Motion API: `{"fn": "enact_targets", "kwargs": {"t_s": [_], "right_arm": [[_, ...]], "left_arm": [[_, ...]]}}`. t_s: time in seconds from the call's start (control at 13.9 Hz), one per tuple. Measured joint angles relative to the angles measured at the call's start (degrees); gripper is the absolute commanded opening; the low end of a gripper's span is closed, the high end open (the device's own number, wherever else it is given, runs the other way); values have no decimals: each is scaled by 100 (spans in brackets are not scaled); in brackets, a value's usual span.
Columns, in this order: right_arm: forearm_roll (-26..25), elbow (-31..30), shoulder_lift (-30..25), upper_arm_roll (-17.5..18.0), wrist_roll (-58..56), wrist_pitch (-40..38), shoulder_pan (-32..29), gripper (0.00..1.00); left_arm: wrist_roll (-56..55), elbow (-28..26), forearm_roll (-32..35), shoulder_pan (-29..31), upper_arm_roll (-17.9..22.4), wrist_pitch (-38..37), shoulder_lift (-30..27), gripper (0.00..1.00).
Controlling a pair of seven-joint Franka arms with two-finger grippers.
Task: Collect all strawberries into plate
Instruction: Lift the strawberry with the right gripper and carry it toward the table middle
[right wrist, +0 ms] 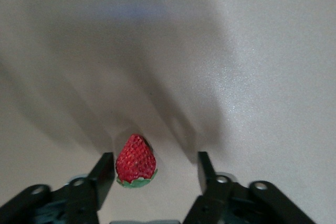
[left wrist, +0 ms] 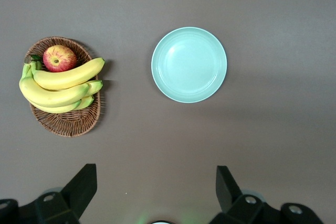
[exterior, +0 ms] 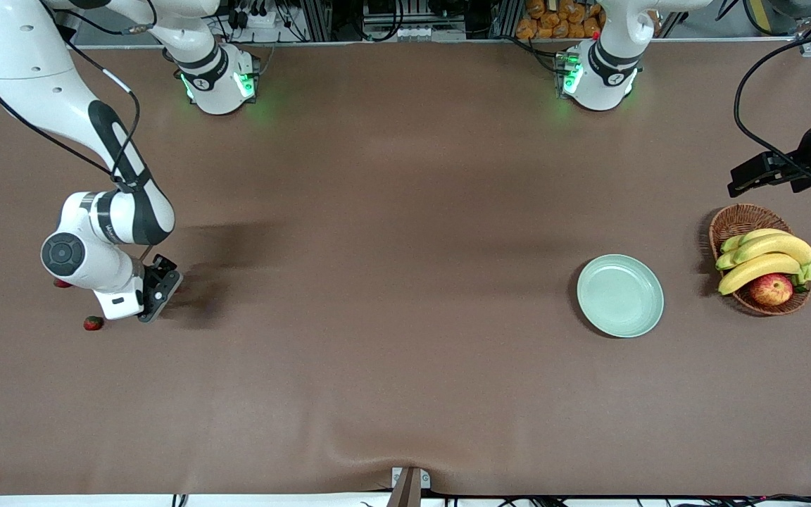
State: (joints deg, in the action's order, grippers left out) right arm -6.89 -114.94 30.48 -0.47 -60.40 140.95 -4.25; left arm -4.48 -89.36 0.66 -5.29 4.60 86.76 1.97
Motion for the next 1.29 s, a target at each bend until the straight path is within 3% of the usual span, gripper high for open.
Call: {"fn": "enact_targets", "kwargs": {"t_s": [0.5,0.72,0.93,1.29], "right_arm": [[46,66,-45,92,-62,-56,0,0],[625,187,-108,215,-212,-2,49,0],[1017,283,-125,251,97,45,468,0],[1046,320,-124,280,1813,137,1486,0]], "left_arm": [[0,0,0,-1,0,0,8,100],[0,-1,0,-1,1,0,8,100],[0,-2,0,-1,1,0,9,100],[0,-2,0,-4,-5,0,23,100]]}}
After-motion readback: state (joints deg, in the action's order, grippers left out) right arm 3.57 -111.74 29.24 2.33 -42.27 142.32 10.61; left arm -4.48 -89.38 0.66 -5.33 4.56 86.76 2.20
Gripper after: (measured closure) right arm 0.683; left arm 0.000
